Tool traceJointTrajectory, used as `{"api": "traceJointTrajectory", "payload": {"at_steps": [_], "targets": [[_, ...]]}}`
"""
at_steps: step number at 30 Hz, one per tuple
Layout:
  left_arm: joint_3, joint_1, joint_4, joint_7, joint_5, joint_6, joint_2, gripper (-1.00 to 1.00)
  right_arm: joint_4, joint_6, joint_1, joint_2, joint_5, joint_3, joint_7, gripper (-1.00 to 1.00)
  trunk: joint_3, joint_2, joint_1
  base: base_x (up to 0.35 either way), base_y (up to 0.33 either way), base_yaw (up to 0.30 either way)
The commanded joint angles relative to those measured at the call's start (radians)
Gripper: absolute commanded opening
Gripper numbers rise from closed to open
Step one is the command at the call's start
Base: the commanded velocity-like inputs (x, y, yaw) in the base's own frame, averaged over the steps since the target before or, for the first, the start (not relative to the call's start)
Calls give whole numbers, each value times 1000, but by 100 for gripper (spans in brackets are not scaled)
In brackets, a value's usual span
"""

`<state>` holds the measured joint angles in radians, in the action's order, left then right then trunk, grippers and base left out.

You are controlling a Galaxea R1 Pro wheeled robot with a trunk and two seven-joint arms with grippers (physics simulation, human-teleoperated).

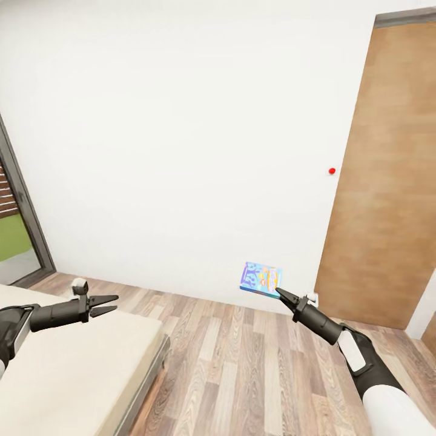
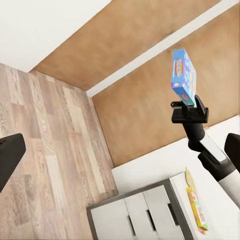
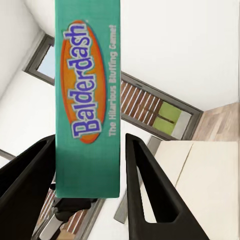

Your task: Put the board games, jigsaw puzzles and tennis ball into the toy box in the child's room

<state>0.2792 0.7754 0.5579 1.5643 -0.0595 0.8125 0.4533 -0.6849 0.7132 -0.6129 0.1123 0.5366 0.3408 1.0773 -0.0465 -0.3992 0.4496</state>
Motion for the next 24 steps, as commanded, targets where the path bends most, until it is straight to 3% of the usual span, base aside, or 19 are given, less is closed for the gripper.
{"api": "traceJointTrajectory", "payload": {"at_steps": [1, 24], "targets": [[3, 0, 0, 6, -6, 11, 0, 100, 1, 8, -1, 0, 6, 1, 1, -100, 0, -1, 0, 0, 0, -253], [2, 0, 0, 6, -6, 10, 0, 100, 1, 6, -1, 0, 6, 1, 1, -100, -20, -1, 0, 0, 0, -253]]}}
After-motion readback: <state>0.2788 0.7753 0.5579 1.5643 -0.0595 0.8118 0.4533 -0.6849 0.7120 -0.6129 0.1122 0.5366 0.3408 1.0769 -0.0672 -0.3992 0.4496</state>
